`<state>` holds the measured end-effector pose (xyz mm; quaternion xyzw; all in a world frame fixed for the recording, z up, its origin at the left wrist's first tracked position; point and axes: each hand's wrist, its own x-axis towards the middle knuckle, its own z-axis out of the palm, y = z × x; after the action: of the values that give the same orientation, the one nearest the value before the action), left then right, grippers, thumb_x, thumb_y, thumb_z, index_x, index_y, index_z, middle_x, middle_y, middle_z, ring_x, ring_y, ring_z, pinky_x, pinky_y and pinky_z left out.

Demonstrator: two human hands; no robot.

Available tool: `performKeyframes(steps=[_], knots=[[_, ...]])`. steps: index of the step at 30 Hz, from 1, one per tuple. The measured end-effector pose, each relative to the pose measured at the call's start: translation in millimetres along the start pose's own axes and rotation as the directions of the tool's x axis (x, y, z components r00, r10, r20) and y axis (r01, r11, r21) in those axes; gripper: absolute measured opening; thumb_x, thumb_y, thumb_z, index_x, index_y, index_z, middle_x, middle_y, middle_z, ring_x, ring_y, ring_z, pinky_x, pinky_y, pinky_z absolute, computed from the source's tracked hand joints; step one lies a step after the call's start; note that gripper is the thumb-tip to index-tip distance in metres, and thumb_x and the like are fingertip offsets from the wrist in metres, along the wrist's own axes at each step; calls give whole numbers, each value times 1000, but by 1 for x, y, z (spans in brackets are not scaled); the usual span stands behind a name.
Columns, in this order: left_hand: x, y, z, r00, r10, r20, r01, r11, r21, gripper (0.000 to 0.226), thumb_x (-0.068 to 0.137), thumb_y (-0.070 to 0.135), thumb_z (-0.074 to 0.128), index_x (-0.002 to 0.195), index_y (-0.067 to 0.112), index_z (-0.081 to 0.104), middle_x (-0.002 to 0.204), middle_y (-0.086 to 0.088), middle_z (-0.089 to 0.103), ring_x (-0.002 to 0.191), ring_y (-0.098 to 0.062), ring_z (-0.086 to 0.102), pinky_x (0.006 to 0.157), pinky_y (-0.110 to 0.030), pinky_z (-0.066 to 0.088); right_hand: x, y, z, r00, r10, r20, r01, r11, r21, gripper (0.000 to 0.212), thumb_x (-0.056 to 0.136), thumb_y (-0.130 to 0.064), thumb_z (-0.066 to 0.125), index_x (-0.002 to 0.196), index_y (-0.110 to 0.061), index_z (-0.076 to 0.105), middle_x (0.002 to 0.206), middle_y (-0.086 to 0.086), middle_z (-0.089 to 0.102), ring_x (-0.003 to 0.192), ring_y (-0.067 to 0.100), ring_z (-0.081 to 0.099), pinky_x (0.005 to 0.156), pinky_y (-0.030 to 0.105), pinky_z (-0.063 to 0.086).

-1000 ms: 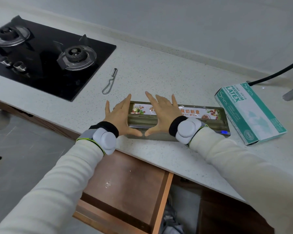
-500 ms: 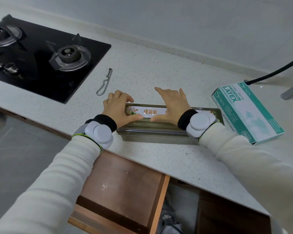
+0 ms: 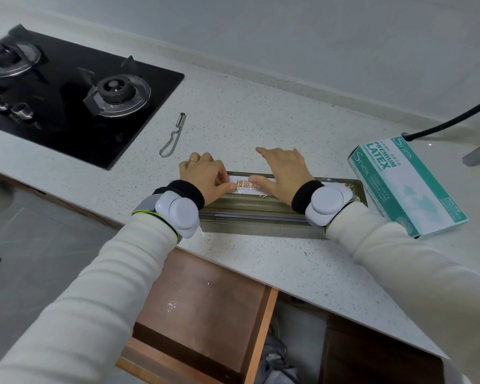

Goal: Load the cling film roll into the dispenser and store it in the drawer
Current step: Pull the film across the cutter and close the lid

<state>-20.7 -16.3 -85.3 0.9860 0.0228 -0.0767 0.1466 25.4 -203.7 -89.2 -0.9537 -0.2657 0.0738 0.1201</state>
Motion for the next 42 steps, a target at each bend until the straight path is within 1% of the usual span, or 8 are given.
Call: performKeyframes(steps=[4,10,14,19,24,29,33,42], knots=[[-3,4,-7,1000,5,-4,-6,993,-115,19,89,38,55,92,20,61,101,0,59,110,-25,46,98,-37,30,-3,2,-2,1000,15,7,-15,1000,1,67,91,-55,39,147,-20,24,144,7,40,133,28,35,118,46,7],[-14,5,-16,998,69,6,-63,933,-354,5,90,25,57,89,21,56,77,7,65,87,-17,60,100,-46,40,-6,0,-7,999,2,36,-3,999,48,61,94,-49,38,146,-20,26,143,7,43,132,27,37,118,45,12],[-16,3,-17,995,104,1,-96,928,-360,13,88,26,60,100,23,64,80,10,58,86,-12,53,98,-42,41,-7,-4,-11,996,-74,50,67,990,123,62,92,-48,47,145,-19,30,137,3,50,128,24,42,115,42,18],[-19,3,-19,989,150,5,-138,925,-353,10,86,24,64,93,22,70,87,3,64,92,-18,58,95,-38,43,-10,-10,-15,976,-178,124,158,975,158,70,81,-50,63,139,-20,40,118,-1,61,113,19,53,109,37,29],[-24,2,-19,985,169,-26,-167,914,-369,6,85,22,65,87,16,68,82,4,61,84,-14,53,90,-36,43,-14,-9,-17,974,-207,97,200,977,79,37,82,-41,66,113,-20,62,96,-1,68,97,18,58,95,31,38],[-34,3,-16,980,192,-59,-200,907,-371,3,84,20,66,82,21,65,80,6,60,81,-11,52,82,-29,41,-28,-1,-20,979,-201,18,201,979,34,12,85,-27,62,90,-21,70,84,0,67,85,19,58,86,28,37],[-41,2,-13,977,198,-75,-211,906,-367,2,84,19,67,83,20,65,74,11,55,76,-9,50,78,-22,35,-40,8,-22,985,-172,-19,171,985,-22,12,85,-24,60,90,-20,70,84,1,68,83,20,60,85,28,39],[-55,4,-9,969,200,-146,-240,903,-356,6,85,15,65,83,20,66,77,13,56,80,-10,53,88,-30,41,-79,37,-30,998,-24,-66,14,988,-155,16,89,-25,55,95,-22,70,98,3,67,94,24,57,91,34,36]])
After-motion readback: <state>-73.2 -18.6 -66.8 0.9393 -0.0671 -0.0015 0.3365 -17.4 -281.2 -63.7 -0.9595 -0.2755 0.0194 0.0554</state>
